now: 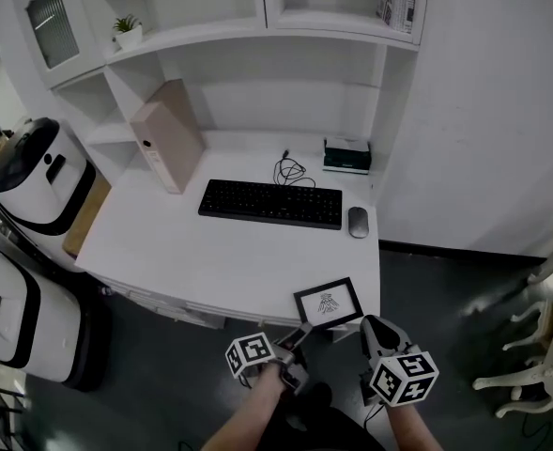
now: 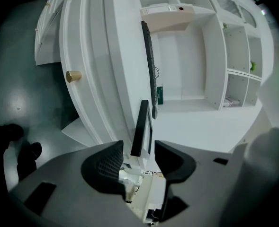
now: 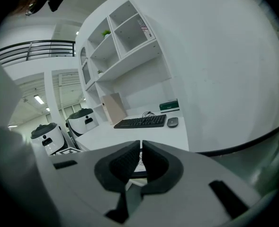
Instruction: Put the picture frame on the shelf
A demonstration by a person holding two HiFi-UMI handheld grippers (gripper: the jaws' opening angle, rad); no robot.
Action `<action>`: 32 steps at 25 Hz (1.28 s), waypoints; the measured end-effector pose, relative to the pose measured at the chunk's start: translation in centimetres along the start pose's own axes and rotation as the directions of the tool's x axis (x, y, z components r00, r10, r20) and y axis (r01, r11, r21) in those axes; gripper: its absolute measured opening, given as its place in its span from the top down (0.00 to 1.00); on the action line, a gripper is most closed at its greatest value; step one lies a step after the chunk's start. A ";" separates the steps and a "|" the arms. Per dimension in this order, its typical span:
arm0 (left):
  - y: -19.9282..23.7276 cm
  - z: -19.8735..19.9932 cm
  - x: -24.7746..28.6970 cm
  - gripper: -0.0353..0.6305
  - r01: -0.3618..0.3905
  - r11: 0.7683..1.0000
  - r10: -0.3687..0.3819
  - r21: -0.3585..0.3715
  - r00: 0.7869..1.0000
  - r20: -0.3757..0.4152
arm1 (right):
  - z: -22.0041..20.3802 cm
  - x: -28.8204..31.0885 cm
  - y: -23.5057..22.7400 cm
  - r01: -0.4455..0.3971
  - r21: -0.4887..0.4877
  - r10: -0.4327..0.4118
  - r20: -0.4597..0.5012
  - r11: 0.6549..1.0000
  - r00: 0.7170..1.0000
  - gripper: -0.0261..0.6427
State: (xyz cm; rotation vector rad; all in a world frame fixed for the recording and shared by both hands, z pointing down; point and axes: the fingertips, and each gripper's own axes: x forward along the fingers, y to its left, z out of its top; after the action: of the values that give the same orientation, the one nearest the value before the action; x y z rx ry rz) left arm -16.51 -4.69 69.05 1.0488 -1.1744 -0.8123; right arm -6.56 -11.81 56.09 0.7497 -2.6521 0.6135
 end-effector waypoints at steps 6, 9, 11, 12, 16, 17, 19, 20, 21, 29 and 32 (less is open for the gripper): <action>0.1 -0.2 0.6 0.69 0.015 1.000 -0.015 -0.005 1.000 -0.001 | -0.6 0.5 -0.4 -0.024 0.013 0.024 -0.020 1.000 1.000 0.96; 0.0 -0.2 0.7 0.74 0.028 1.000 -0.028 -0.014 1.000 0.006 | -0.6 0.6 -0.6 -0.030 0.011 0.030 -0.026 0.999 0.999 0.96; 0.1 -0.2 0.8 0.76 0.032 0.999 -0.032 -0.018 0.999 0.016 | -0.7 0.6 -0.7 -0.033 0.010 0.033 -0.031 0.999 0.999 0.96; 0.1 -0.3 0.9 0.77 0.034 0.999 -0.034 -0.020 0.999 0.019 | -0.8 0.5 -0.8 -0.034 0.009 0.034 -0.032 0.999 0.999 0.96; 0.3 -0.7 1.1 0.81 0.048 0.998 -0.047 -0.035 0.999 0.025 | -0.9 0.3 -1.1 -0.037 0.006 0.038 -0.034 0.999 0.999 0.96; 0.3 -0.8 1.2 0.81 0.053 0.998 -0.052 -0.040 0.998 0.026 | -0.9 0.2 -1.2 -0.038 0.005 0.038 -0.034 0.999 0.999 0.96; 0.3 -1.0 1.2 0.82 0.065 0.997 -0.063 -0.048 0.998 0.027 | -0.9 0.1 -1.3 -0.039 0.004 0.039 -0.034 0.999 0.999 0.96; 0.3 -1.1 1.2 0.82 0.069 0.996 -0.068 -0.048 0.997 0.027 | -0.9 0.1 -1.4 -0.038 0.004 0.039 -0.035 0.999 0.999 0.96; 0.2 -1.2 1.2 0.82 0.075 0.996 -0.074 -0.047 0.997 0.026 | -0.9 0.0 -1.4 -0.038 0.004 0.039 -0.035 0.999 0.999 0.96; -1.0 -2.0 1.1 0.84 0.137 0.990 -0.137 -0.040 0.991 0.009 | -1.2 -0.7 -1.8 -0.035 0.011 0.035 -0.031 0.999 0.999 0.96; -1.4 -2.3 1.1 0.84 0.149 0.988 -0.148 -0.034 0.989 0.007 | -1.1 -1.1 -2.0 -0.031 0.008 0.031 -0.026 0.999 0.999 0.96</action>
State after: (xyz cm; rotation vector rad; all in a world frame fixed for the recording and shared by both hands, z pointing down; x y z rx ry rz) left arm -14.02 -5.66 68.00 1.1159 -1.0917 -0.9488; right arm -4.34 -12.38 57.26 0.6987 -2.6439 0.6372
